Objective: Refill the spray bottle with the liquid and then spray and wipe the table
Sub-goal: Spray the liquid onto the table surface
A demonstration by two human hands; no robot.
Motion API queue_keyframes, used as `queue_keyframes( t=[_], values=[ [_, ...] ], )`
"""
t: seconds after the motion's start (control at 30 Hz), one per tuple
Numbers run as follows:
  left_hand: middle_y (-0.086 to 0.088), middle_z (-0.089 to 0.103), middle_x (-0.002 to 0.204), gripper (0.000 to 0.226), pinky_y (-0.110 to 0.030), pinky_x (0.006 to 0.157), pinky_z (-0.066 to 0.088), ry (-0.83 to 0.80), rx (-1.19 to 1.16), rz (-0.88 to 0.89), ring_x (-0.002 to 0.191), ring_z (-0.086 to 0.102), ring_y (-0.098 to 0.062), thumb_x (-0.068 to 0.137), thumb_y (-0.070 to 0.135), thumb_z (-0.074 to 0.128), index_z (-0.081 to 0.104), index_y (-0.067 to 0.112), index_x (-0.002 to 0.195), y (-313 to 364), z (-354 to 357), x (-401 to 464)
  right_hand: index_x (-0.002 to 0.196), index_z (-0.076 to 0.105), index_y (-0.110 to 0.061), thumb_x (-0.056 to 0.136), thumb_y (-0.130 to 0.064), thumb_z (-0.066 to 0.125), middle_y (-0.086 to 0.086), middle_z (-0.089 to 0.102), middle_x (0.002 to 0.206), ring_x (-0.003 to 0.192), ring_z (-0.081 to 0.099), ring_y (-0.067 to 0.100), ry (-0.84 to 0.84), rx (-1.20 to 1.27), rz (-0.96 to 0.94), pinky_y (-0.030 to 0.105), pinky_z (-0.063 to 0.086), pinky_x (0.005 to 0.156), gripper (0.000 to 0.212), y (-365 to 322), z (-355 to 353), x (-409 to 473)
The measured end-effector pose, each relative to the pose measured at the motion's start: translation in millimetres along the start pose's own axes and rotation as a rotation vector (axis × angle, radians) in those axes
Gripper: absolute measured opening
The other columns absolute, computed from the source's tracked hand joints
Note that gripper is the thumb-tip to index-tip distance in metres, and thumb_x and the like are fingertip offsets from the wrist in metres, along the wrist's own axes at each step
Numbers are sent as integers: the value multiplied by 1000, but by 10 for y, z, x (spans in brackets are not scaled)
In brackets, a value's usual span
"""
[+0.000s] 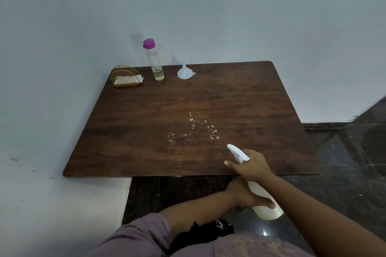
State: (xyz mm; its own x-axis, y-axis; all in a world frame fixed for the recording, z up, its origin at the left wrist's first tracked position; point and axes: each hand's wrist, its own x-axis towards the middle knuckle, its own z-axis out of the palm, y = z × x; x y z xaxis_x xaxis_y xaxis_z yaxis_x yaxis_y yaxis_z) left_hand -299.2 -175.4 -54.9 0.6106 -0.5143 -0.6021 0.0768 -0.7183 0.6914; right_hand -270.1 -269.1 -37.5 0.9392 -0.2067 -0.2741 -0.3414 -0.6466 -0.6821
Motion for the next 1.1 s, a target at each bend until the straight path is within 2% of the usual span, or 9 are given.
queue_keyframes(
  t=[0.1, 0.23, 0.3, 0.43, 0.57, 0.73, 0.9, 1.03, 1.1],
  values=[
    [2, 58, 135, 90, -36, 101, 49, 2, -23, 31, 125, 54, -18, 56, 58, 85, 52, 24, 132, 13, -22, -19, 61, 51, -18, 70, -47, 79, -3, 58, 60, 58, 58, 12, -18, -52, 6, 23, 45, 55, 41, -7, 24, 40],
    [5, 58, 133, 113, -36, 101, 49, 2, -78, 49, 122, 55, -14, 32, 74, 78, 52, 25, 131, 4, -10, -12, 72, 57, -17, 65, -58, 78, -3, 61, 71, 66, 58, 10, -105, -62, -3, 20, 41, 58, 47, 16, 17, 61],
    [4, 59, 133, 113, -36, 101, 49, -4, -66, 55, 123, 55, -15, 31, 76, 73, 53, 25, 130, -2, -4, -5, 70, 57, -18, 68, -51, 79, -3, 61, 67, 64, 58, 11, -57, -46, -30, 21, 42, 58, 40, 16, 17, 53],
    [4, 60, 132, 136, -32, 99, 50, -10, -46, 71, 121, 56, -14, 11, 91, 61, 54, 25, 130, -23, -38, 3, 65, 53, -21, 70, -44, 80, -4, 59, 65, 61, 57, 9, -21, -57, -32, 23, 45, 58, 36, 6, 37, 41],
    [2, 56, 137, 140, -32, 101, 47, 15, -16, 72, 125, 53, -17, 10, 91, 51, 51, 25, 133, 30, -128, -74, 81, 59, -18, 65, -52, 81, -2, 64, 78, 74, 61, 12, -91, -10, -33, 20, 43, 62, 43, 3, 7, 54],
    [1, 53, 139, 147, -33, 102, 47, 3, 21, 81, 127, 51, -18, 8, 91, 49, 44, 23, 138, 61, -162, -106, 77, 62, -13, 72, -34, 81, -2, 61, 71, 67, 58, 13, -30, 25, -26, 19, 44, 59, 29, -46, 11, 22],
    [1, 53, 139, 142, -34, 104, 45, 5, -6, 70, 127, 51, -17, 10, 91, 50, 47, 25, 135, 63, -197, -152, 88, 62, -23, 61, -54, 82, -6, 63, 80, 76, 60, 9, -185, 45, -9, 20, 44, 66, 46, -52, -15, 65],
    [1, 52, 139, 140, -38, 105, 46, -1, 9, 68, 129, 50, -19, 15, 83, 71, 44, 22, 138, 73, -225, -178, 99, 66, -20, 72, -34, 82, -6, 65, 88, 83, 61, 11, -46, 113, -32, 22, 48, 71, 34, -151, -14, -6],
    [1, 50, 140, 143, -37, 106, 45, 15, 11, 71, 130, 48, -18, 13, 84, 68, 43, 22, 139, 63, -237, -189, 102, 64, -21, 73, -27, 82, -11, 60, 86, 85, 59, 11, -58, 133, -10, 24, 46, 75, 35, -175, -9, -21]
  ],
)
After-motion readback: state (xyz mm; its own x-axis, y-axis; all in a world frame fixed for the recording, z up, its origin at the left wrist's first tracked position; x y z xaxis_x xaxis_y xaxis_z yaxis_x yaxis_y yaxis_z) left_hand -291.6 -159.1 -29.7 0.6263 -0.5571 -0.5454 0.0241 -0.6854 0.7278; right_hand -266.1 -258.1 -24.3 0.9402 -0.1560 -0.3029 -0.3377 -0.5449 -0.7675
